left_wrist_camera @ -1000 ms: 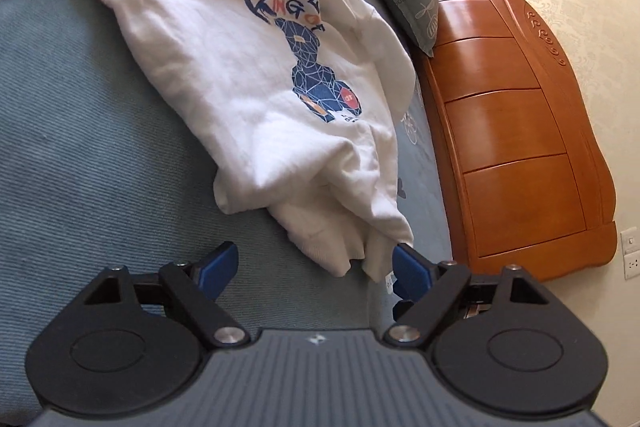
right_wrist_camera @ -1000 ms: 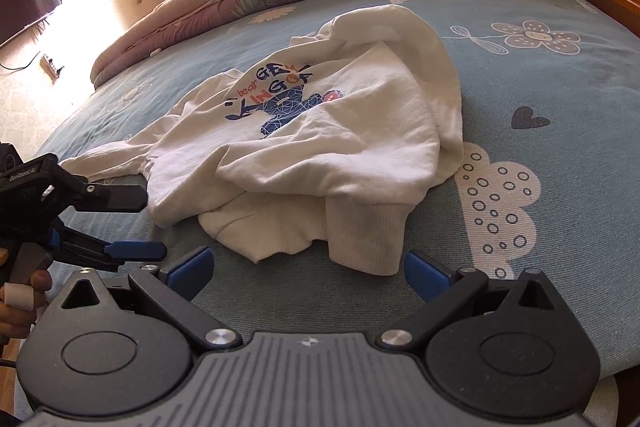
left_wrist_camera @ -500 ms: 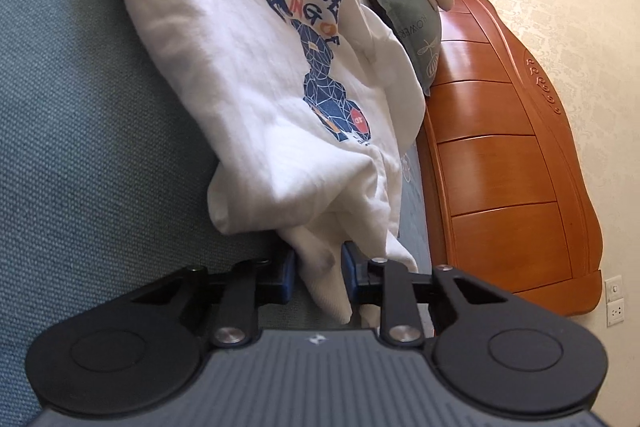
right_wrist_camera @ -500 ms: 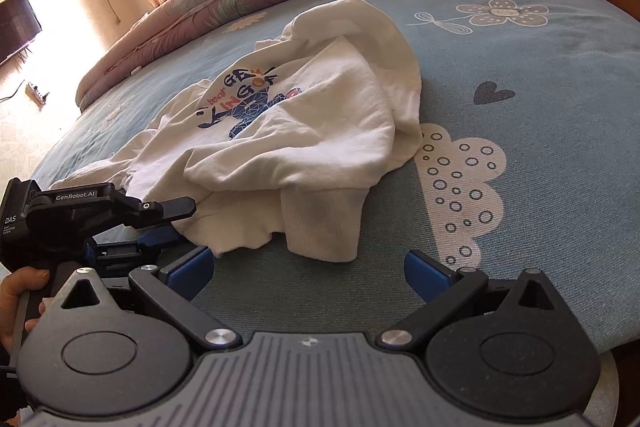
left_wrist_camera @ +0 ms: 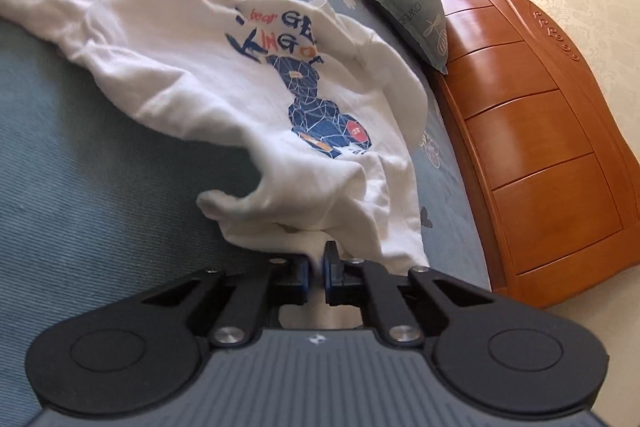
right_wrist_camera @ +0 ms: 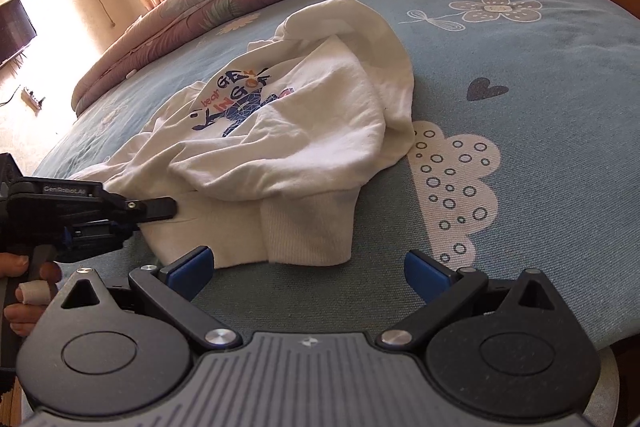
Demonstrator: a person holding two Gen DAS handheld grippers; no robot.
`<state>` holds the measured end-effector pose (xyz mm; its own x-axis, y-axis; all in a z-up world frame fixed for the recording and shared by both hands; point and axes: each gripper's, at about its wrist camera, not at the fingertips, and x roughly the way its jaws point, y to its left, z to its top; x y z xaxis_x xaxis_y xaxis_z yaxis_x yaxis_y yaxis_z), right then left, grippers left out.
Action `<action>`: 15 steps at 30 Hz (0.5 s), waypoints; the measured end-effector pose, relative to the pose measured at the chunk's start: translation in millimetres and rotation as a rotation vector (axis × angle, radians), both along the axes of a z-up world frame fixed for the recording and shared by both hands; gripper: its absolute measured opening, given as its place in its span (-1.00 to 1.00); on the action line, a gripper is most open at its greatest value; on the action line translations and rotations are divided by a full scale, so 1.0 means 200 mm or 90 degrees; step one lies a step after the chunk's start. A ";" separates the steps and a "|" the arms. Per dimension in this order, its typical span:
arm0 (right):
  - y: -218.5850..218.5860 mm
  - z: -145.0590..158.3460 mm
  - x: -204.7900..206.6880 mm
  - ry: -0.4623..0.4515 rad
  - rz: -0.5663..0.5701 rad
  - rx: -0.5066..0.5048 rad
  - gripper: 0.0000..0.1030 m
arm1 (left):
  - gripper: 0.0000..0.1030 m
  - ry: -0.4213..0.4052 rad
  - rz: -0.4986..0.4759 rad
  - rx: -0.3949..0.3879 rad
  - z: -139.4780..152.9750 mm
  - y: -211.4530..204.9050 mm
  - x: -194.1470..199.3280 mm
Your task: Fold clothes
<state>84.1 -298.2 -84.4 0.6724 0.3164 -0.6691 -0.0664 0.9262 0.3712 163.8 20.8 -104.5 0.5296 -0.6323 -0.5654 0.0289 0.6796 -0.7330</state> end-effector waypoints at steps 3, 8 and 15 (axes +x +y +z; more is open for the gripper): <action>0.01 0.00 0.00 0.002 0.002 0.001 1.00 | -0.90 -0.013 -0.003 0.034 0.11 0.11 -0.06; 0.04 0.01 0.00 0.002 0.016 -0.002 1.00 | -0.90 0.002 0.018 0.078 0.23 0.30 -0.22; 0.05 0.03 0.00 -0.002 0.021 -0.001 1.00 | -0.89 0.038 0.053 0.148 0.26 0.48 -0.33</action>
